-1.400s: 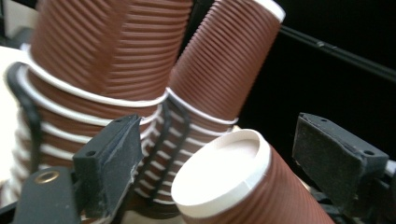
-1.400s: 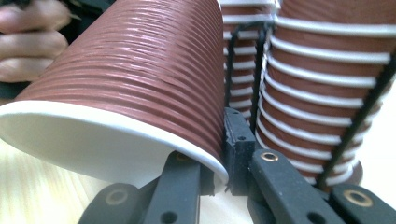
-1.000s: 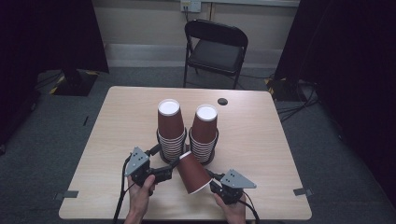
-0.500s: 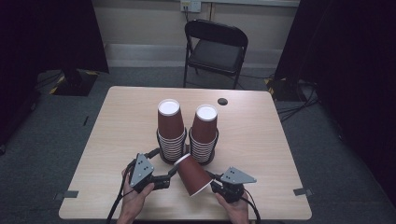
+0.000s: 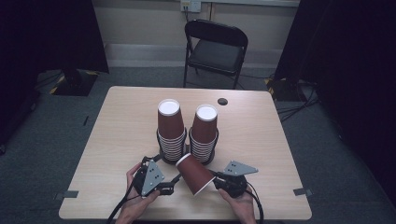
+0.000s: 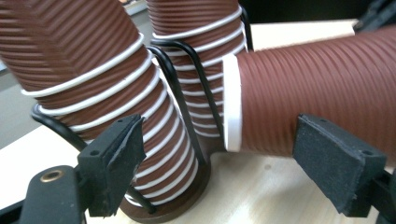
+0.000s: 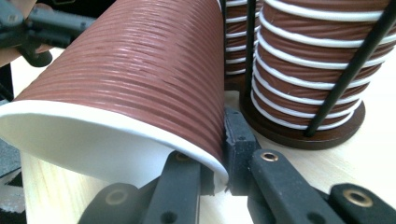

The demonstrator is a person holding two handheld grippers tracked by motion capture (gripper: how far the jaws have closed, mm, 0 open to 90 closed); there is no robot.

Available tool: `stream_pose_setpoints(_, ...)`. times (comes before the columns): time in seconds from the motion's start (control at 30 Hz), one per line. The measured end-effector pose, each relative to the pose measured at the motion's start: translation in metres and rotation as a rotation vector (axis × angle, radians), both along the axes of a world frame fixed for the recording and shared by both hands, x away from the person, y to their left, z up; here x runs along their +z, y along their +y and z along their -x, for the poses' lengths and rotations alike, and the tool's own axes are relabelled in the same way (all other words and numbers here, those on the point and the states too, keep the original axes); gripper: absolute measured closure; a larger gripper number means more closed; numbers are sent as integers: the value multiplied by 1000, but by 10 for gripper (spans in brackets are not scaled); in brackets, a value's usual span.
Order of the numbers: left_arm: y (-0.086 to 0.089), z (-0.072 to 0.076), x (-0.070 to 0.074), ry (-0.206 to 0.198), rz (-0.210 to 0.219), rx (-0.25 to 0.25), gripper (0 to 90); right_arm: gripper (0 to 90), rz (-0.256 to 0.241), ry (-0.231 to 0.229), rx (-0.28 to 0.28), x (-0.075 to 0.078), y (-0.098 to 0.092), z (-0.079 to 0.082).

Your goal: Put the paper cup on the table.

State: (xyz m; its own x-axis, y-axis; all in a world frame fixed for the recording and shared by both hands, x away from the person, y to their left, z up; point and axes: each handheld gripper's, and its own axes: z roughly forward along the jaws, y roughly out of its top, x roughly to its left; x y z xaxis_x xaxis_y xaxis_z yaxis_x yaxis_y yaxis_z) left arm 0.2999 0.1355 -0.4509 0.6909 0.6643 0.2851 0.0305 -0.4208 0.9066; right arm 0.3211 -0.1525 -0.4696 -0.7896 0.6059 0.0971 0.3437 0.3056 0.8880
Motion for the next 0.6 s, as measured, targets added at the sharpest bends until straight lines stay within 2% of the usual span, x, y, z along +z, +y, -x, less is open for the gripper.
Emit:
stream_pose_setpoints(0.1, -1, 1, 0, 9, -12, -28, 165, 841, -5, 12, 6, 3, -1, -1)
stream_pose_setpoints(0.13, -4, 4, -1, 0, -46, -41, 165, 841, -5, 16, 6, 5, -1, -1)
stream_pose_setpoints(0.17, -4, 4, -1, 0, -46, -41, 165, 841, -5, 16, 6, 5, -1, -1)
stream_pose_setpoints(0.2, -5, 6, -2, -7, -76, -51, 165, 841, -6, 23, 13, 7, -2, -2)
stream_pose_setpoints(0.3, -6, 8, -3, -12, -83, -58, 156, 841, 11, 39, 22, 10, -2, -4)
stream_pose_setpoints(0.37, -7, 9, -4, -24, -95, -59, 159, 841, 31, 65, 37, 12, 0, -6)
stream_pose_setpoints(0.4, -7, 10, -5, -45, -118, -75, 154, 841, 37, 71, 41, 13, 1, -7)
stream_pose_setpoints(0.43, -7, 10, -5, -45, -118, -75, 155, 841, 37, 71, 41, 13, 1, -7)
stream_pose_setpoints(0.47, -8, 12, -7, -66, -137, -95, 155, 841, 35, 85, 52, 14, 1, -9)
stream_pose_setpoints(0.5, -8, 12, -7, -66, -137, -95, 155, 841, 38, 88, 53, 15, 2, -9)
stream_pose_setpoints(0.6, -12, 13, -10, -96, -185, -87, 156, 841, 38, 98, 53, 18, 1, -11)
